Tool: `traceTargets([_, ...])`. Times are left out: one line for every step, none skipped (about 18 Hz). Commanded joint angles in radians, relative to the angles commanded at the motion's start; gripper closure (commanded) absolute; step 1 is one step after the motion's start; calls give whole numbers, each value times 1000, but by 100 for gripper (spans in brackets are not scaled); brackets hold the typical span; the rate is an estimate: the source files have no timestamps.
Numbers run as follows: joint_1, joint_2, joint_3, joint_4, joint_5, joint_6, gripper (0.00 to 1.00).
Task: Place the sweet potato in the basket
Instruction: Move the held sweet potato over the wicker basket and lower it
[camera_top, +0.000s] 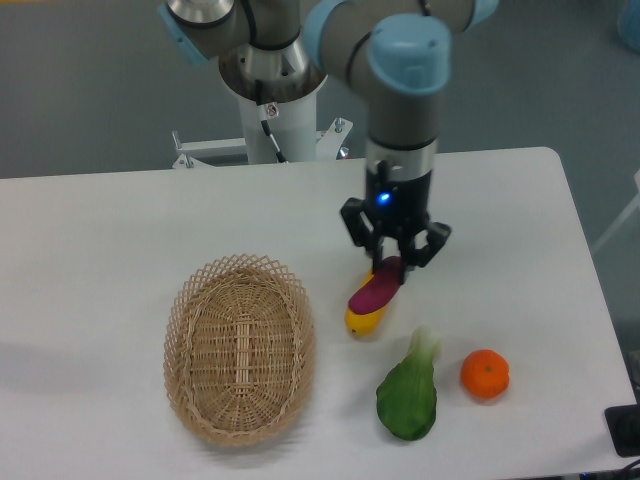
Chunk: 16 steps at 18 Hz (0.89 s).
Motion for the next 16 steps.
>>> traceTargets([-18,-11,-12,15,2,-32,63])
traceTargets([-35,-23,-23,28,12,-63,63])
traceTargets([-58,-41,-26,54,29,-97,63])
traceTargets([-84,-66,-23,87,46,-144,63])
traceTargets([-107,-89,-25,121,64,-202,63])
traceTargets([-126,-107,-25,140,86,-248,63])
traceTargets([-143,-124,-25,143,103,-276,63])
traceTargets([-153,-135,-25,146,110,-284,63])
traceTargets([-160,-146,-19,144,110,-286,63])
traceTargets([-163,-156,-20,144,110,-290,63])
traceTargets([-172,-167,-22,144,113,-292,63])
traceTargets([-180,-179,-23,149,117,-290,63])
traceTargets([-184,-189,-22,152,117,-286,63])
traceTargets([-187,-193,-23,152,117,-284,63])
traceTargets([-193,-195,-25,152,117,-284,63])
traceTargets([-196,-196,-25,152,117,-284,63])
